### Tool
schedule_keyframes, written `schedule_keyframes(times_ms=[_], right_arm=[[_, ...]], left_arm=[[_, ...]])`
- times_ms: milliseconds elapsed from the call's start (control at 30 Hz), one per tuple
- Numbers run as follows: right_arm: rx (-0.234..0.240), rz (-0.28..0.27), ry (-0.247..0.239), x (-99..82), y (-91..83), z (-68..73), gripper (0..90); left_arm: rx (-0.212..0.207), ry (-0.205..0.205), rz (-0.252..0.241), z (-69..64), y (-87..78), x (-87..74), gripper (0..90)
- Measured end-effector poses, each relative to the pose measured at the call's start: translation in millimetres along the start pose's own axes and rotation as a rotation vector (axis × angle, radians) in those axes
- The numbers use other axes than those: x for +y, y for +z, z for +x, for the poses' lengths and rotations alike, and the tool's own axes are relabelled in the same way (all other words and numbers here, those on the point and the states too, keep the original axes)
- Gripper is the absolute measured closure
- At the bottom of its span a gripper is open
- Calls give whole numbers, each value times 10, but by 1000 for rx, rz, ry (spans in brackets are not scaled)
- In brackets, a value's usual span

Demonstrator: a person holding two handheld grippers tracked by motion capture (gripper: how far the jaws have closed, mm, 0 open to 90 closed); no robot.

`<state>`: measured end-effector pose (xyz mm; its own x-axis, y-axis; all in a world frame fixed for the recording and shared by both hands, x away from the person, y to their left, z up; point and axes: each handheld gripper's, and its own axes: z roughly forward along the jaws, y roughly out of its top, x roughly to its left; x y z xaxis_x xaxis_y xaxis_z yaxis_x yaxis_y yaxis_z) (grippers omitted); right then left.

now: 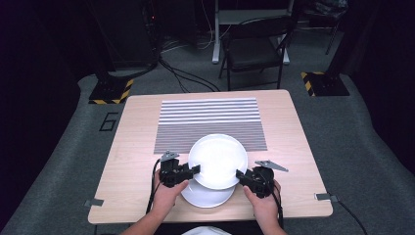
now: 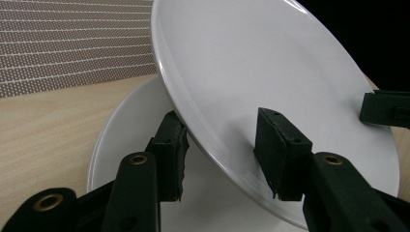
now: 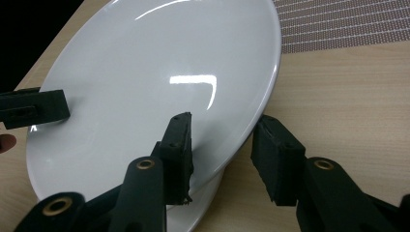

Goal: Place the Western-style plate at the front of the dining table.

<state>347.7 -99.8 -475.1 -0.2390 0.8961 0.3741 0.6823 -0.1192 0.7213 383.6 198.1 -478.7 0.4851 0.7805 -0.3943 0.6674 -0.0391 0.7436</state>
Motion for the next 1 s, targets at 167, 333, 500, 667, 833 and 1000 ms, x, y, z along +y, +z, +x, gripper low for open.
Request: schedule_keyframes(times_ms=[167,333,500,667,833,1000], right_arm=[[4,0,-6,36,22,32,590],[7,-1,-18,68,47,58,590],[7,-1,-20,97,69,73,588],[10,1,-18,126,86,83,588],[5,-6,-23,145,96,101,588],[10,-11,-24,167,103,122,588]], left_arm=[[2,1,5,36,-21,27,550],[7,3,0,60,-38,56,550],[11,6,-3,71,-54,75,551],[12,-2,-11,80,-59,87,550],[14,0,-12,94,-69,114,550],[17,-1,-11,112,-85,145,550]])
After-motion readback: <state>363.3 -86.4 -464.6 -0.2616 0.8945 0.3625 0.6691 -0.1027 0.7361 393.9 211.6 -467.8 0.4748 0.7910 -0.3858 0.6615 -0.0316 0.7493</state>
